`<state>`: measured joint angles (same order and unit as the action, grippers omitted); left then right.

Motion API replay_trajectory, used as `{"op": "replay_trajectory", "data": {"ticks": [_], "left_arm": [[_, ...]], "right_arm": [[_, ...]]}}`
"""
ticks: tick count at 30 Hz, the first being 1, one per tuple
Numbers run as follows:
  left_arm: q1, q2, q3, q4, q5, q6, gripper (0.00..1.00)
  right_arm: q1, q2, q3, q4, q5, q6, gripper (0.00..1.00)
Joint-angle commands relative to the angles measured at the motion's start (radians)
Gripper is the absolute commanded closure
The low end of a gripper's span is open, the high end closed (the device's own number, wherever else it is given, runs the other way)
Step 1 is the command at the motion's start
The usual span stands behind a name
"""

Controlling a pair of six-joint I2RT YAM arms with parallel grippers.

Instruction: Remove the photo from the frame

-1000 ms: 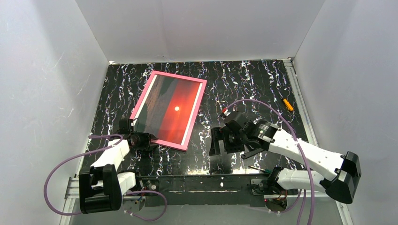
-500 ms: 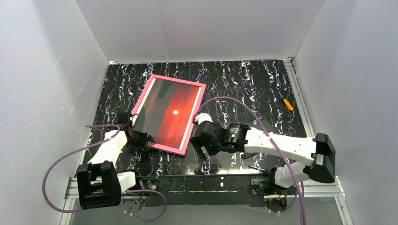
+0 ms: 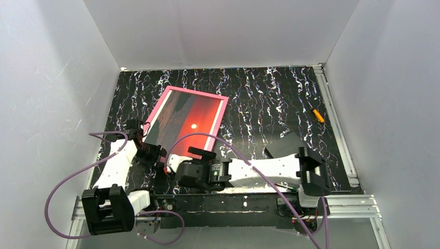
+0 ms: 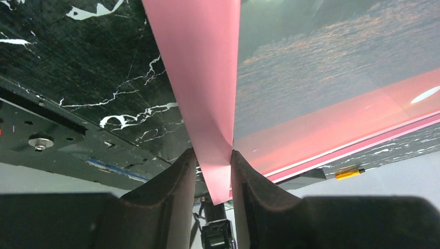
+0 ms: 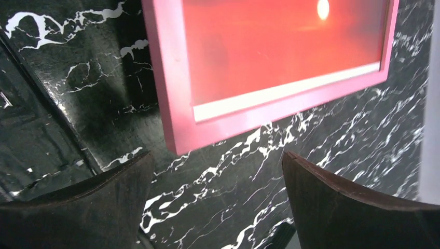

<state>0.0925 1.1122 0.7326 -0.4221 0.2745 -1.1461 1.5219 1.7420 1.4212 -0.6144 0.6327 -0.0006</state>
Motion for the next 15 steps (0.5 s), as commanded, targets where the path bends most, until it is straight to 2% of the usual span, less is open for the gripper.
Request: {"op": "replay_trajectory", "data": {"ticks": [1, 5, 9, 11, 15], "left_arm": [[0.002, 0.013, 0.046, -0.188, 0.085, 0.038, 1.00], [0.002, 0.022, 0.071, -0.219, 0.086, 0.053, 1.00], [0.001, 0.022, 0.083, -0.236, 0.081, 0.055, 1.00], [0.002, 0.025, 0.086, -0.241, 0.081, 0.055, 1.00], [0.002, 0.026, 0.090, -0.251, 0.082, 0.055, 1.00]], "right_arm": [[0.030, 0.070, 0.063, 0.056, 0.060, -0.205, 0.00], [0.051, 0.140, 0.074, 0.062, 0.099, -0.233, 0.00], [0.065, 0.220, 0.104, 0.065, 0.220, -0.245, 0.00], [0.069, 0.257, 0.125, 0.064, 0.268, -0.253, 0.06], [0.071, 0.292, 0.121, 0.123, 0.358, -0.303, 0.11]]}}
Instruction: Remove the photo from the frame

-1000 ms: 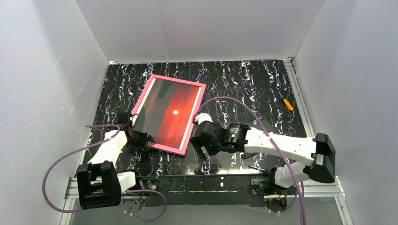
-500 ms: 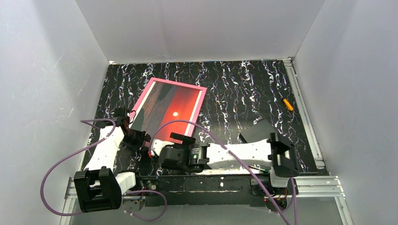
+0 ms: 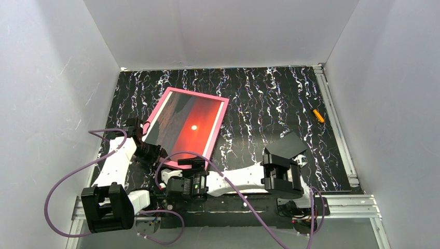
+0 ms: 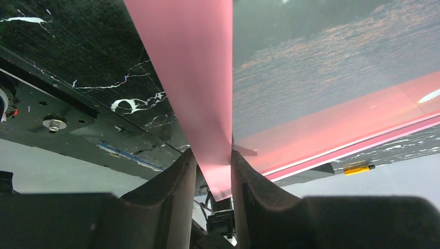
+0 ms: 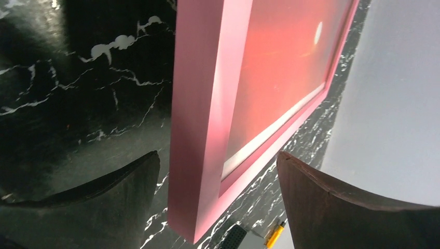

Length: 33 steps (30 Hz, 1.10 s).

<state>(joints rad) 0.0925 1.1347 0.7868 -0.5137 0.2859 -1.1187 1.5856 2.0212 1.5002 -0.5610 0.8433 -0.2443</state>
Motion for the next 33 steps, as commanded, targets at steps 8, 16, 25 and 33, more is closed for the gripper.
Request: {"op": "replay_trajectory", "data": {"ticks": [8, 16, 25, 33], "left_arm": [[0.001, 0.000, 0.038, -0.173, 0.064, 0.025, 1.00], [0.001, -0.009, 0.060, -0.202, 0.059, 0.014, 1.00], [0.001, -0.022, 0.094, -0.196, 0.096, 0.002, 0.75], [0.001, -0.103, 0.253, -0.167, 0.072, 0.121, 0.02]], "right_arm": [[0.007, 0.097, 0.100, 0.102, 0.244, -0.125, 0.12], [0.004, 0.113, 0.099, 0.163, 0.290, -0.175, 0.12], [-0.018, 0.089, 0.087, 0.206, 0.322, -0.207, 0.12], [-0.048, 0.003, 0.035, 0.181, 0.297, -0.151, 0.99]]}}
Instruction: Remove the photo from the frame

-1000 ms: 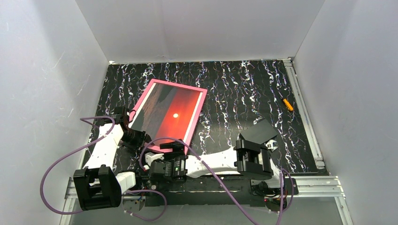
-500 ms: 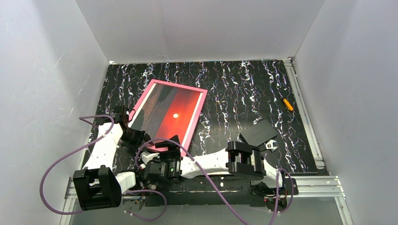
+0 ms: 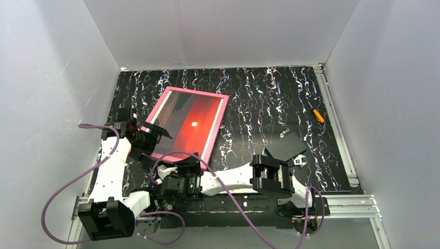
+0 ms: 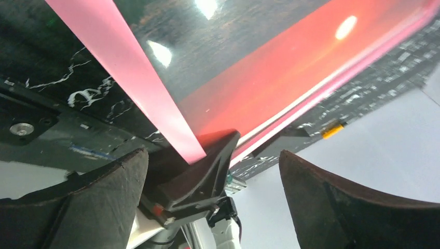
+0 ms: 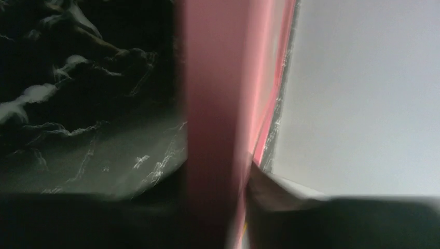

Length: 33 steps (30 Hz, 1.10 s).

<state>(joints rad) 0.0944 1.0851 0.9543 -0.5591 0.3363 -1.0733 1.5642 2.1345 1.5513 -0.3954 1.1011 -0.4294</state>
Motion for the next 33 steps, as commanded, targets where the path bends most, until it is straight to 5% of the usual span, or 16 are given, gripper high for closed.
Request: {"op": "replay_trajectory", "data": {"ticks": [1, 18, 26, 33], "left_arm": [[0.000, -0.060, 0.106, -0.122, 0.015, 0.097, 0.02], [0.043, -0.117, 0.395, -0.097, 0.084, 0.152, 0.02], [0.042, -0.038, 0.837, -0.217, -0.079, 0.358, 0.02], [0.044, -0.049, 0.878, -0.242, -0.142, 0.430, 0.02]], "right_arm": [[-0.030, -0.123, -0.027, 0.023, 0.043, 0.037, 0.99], [-0.153, -0.377, 0.007, -0.218, -0.181, 0.202, 0.99], [-0.238, -0.368, 0.300, -0.511, -0.246, 0.281, 0.99], [-0.240, -0.247, 0.766, -0.759, -0.238, 0.326, 0.99]]}}
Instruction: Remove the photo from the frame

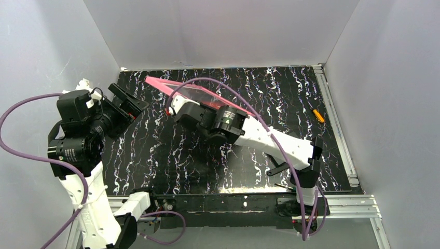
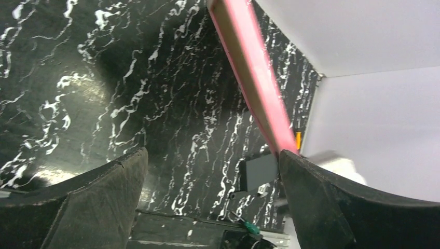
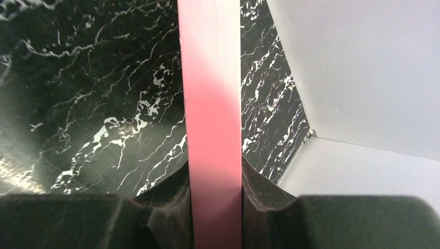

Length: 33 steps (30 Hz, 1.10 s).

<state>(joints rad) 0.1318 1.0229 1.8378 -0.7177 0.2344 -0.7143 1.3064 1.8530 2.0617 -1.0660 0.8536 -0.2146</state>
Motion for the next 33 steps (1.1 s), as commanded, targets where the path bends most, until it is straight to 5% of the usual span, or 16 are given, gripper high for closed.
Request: {"op": "replay_trajectory", "data": {"ticks": [1, 24, 33], "left_arm": [[0.006, 0.009, -0.020, -0.083, -0.039, 0.072, 0.02], [-0.002, -0.087, -0.417, -0.021, 0.042, 0.029, 0.02], [-0.003, -0.110, -0.503, 0.001, 0.090, 0.009, 0.02]], "right_arm": [[0.016, 0.056, 0.321, -0.120, 0.011, 0.121, 0.99], [-0.262, -0.268, 0.427, -0.028, -0.457, 0.477, 0.99], [-0.572, -0.439, 0.085, 0.073, -0.808, 0.795, 0.99]]}}
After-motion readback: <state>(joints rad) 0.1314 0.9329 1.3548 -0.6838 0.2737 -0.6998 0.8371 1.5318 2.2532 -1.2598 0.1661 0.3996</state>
